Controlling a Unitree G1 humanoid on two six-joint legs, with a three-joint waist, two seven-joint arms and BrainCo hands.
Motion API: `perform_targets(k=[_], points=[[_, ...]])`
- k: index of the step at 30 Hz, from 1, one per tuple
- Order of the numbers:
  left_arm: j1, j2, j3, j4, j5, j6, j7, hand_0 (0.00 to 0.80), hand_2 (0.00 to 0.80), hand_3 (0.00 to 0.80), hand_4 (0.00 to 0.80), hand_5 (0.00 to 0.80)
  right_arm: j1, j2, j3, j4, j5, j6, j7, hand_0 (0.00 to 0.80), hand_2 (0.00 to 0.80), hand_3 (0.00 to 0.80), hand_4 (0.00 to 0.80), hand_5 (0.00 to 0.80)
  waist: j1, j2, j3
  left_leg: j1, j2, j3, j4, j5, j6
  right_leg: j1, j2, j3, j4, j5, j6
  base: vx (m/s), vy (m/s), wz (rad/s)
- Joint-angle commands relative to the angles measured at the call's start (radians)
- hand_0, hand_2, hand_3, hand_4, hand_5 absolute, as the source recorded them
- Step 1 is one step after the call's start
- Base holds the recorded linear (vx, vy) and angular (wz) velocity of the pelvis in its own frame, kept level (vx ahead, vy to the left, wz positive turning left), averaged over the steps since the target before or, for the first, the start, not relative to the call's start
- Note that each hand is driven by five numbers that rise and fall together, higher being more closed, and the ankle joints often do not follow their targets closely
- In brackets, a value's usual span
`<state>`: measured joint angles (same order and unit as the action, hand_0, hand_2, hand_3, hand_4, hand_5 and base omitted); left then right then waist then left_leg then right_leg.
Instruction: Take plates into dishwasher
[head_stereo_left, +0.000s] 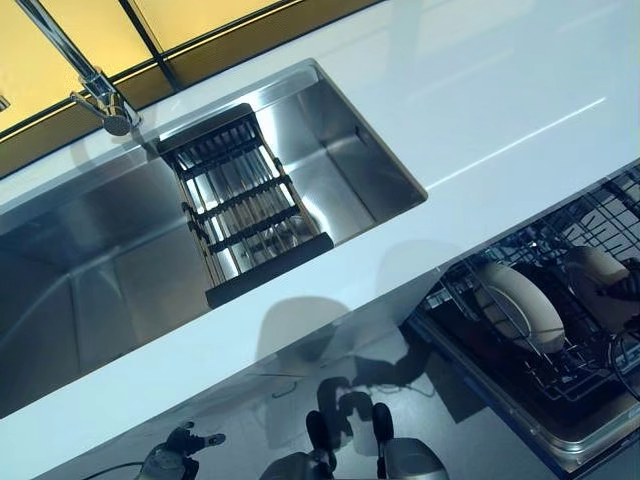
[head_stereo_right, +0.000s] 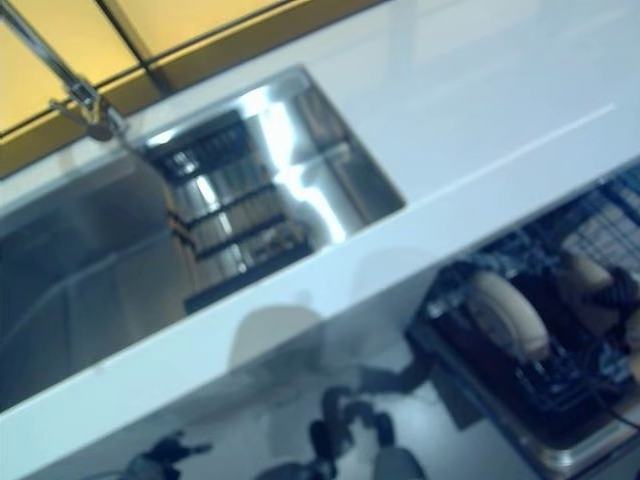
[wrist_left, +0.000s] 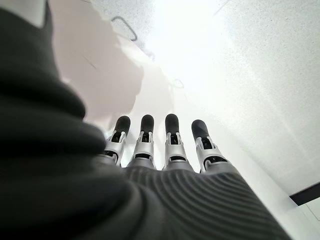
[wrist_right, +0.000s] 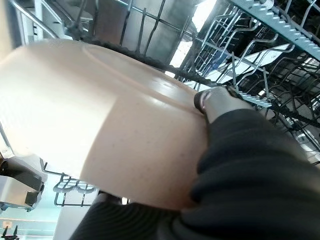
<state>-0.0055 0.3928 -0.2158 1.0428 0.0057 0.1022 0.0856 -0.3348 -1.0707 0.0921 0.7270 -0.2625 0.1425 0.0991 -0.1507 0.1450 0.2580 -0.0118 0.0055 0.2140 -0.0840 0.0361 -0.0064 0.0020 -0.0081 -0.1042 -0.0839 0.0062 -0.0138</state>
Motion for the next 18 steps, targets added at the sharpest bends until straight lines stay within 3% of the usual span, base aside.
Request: perform_targets(k=[1, 14, 15, 17, 18], points=[[-0.026, 0.001, -0.046, 0.017, -0.033, 0.006, 0.01, 0.0, 0.0, 0.0, 0.0, 0.0, -0.09, -0.006, 0.064, 0.081, -0.053, -0.013, -0.02, 0.8, 0.8, 0.8, 0.8, 0.8, 0.044, -0.027, -0.039, 0.053, 0.012, 0.034, 0.005, -0.071, -0.035, -0.086, -0.107, -0.032, 0.03, 0.052, 0.146, -0.017, 0.003, 0.05], [-0.031, 0.008, -0.053, -0.002, -0.032, 0.015, 0.003, 0.0, 0.0, 0.0, 0.0, 0.0, -0.097, -0.009, 0.063, 0.149, -0.031, 0.007, -0.039, 0.8, 0.8, 0.8, 0.8, 0.8, 0.059, -0.015, -0.036, 0.051, 0.007, 0.016, 0.001, -0.064, -0.035, -0.08, -0.116, -0.048, 0.023, 0.058, 0.147, -0.011, 0.002, 0.03], [-0.029, 0.008, -0.051, -0.002, -0.031, 0.012, 0.001, 0.0, 0.0, 0.0, 0.0, 0.0, -0.093, -0.013, 0.058, 0.144, -0.029, 0.008, -0.038, 0.744, 0.744, 0.744, 0.744, 0.744, 0.058, -0.017, -0.038, 0.053, 0.007, 0.015, 0.0, -0.064, -0.036, -0.079, -0.116, -0.048, 0.022, 0.058, 0.147, 0.0, 0.0, 0.0], [-0.028, 0.009, -0.048, -0.002, -0.027, 0.011, -0.001, 0.0, 0.0, 0.0, 0.0, 0.0, -0.085, -0.02, 0.047, 0.134, -0.026, 0.013, -0.034, 0.477, 0.477, 0.477, 0.477, 0.477, 0.057, -0.022, -0.041, 0.056, 0.007, 0.015, -0.001, -0.065, -0.035, -0.076, -0.114, -0.048, 0.022, 0.059, 0.147, 0.0, 0.0, 0.0], [-0.028, 0.008, -0.048, 0.0, -0.028, 0.01, 0.0, 0.0, 0.0, 0.0, 0.0, 0.0, -0.082, -0.023, 0.044, 0.133, -0.023, 0.013, -0.032, 0.0, 0.0, 0.0, 0.0, 0.0, 0.056, -0.025, -0.042, 0.057, 0.008, 0.015, -0.001, -0.066, -0.035, -0.075, -0.114, -0.048, 0.022, 0.059, 0.147, 0.0, 0.0, 0.0]])
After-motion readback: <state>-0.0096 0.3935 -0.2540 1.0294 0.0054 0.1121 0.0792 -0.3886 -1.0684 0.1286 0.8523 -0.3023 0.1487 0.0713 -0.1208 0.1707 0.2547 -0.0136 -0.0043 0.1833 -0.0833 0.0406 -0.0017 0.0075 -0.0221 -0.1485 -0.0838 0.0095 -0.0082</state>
